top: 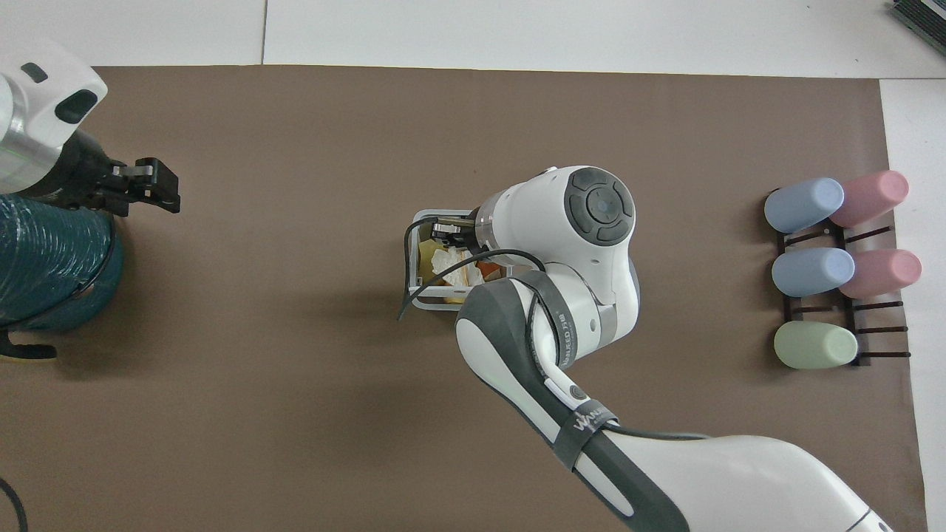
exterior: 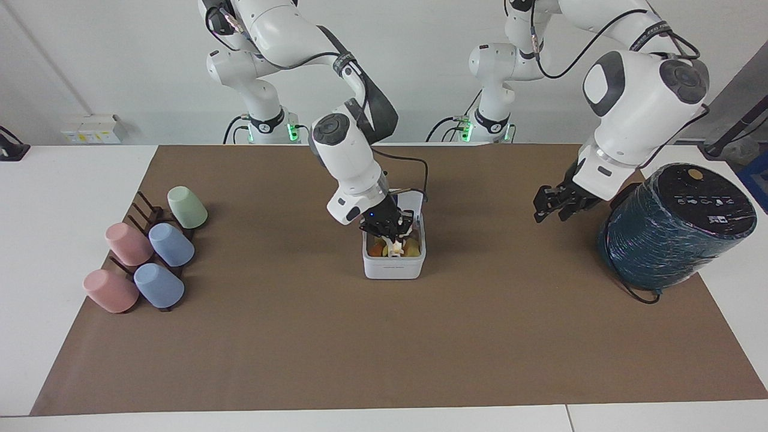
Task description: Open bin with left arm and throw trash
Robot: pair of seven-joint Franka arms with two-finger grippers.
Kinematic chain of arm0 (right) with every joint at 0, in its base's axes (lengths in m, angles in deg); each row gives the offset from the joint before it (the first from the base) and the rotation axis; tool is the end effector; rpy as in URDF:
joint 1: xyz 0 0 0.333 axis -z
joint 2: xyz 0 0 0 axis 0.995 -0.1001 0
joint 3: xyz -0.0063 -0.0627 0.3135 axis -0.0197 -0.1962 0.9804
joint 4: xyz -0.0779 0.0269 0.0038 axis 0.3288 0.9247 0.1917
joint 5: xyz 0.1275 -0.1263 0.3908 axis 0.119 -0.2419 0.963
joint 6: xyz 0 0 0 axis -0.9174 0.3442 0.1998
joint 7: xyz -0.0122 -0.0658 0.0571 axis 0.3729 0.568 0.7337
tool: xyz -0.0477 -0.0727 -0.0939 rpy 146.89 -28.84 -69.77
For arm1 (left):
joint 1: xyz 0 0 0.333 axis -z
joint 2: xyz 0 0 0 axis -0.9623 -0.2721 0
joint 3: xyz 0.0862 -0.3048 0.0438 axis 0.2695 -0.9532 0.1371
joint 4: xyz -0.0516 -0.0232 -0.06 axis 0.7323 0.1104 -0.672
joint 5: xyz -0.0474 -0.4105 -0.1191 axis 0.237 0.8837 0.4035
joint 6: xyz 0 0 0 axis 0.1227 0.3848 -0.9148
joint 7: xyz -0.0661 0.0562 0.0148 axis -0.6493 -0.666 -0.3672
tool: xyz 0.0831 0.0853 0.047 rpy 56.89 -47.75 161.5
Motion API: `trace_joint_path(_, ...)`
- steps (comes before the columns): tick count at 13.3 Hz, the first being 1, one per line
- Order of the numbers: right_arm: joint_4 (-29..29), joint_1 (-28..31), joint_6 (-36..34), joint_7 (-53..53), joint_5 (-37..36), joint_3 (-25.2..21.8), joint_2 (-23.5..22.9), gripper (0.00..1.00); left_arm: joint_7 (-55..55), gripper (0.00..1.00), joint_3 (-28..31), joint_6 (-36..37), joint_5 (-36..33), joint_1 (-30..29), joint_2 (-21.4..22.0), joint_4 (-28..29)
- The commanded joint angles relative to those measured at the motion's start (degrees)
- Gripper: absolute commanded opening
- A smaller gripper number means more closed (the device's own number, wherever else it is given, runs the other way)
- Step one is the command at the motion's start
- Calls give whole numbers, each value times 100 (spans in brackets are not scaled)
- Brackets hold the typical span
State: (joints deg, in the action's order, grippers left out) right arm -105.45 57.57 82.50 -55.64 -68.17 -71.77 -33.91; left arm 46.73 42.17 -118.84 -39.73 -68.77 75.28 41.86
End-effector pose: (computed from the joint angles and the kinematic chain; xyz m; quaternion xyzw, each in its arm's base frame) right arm 0.6177 0.3809 0.3621 -0.9783 0.0741 -0.0408 0.1893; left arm 0.6280 -0.0698 0.5767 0.9997 -0.0131 -0.0066 0.0169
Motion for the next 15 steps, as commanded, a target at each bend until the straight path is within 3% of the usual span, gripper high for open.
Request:
trace_joint_path(1,-28,67,35,-6,-84,9,101,100,-274,67,-33,302,-141,-184,270,24)
trace_joint_path(3,16,120,0,-6,-76,-17,223,100,-283,73,-33,548,-150,-184,393,50)
trace_joint_path(6,16,198,-192,-33,-337,-122,416,100,-755,81,-16,340,-150,-306,666,611)
trace_joint_path(8,25,575,-351,2,-1004,-149,645,100,-942,81,-24,50,-141,-430,824,972)
trace_joint_path(11,34,1146,-789,46,-2059,-132,970,100,-934,79,-24,-891,-141,-387,1254,2034)
trace_joint_path(15,34,1911,-1939,896,-2159,-149,1664,100,-521,75,-33,-989,-141,-360,1255,2063)
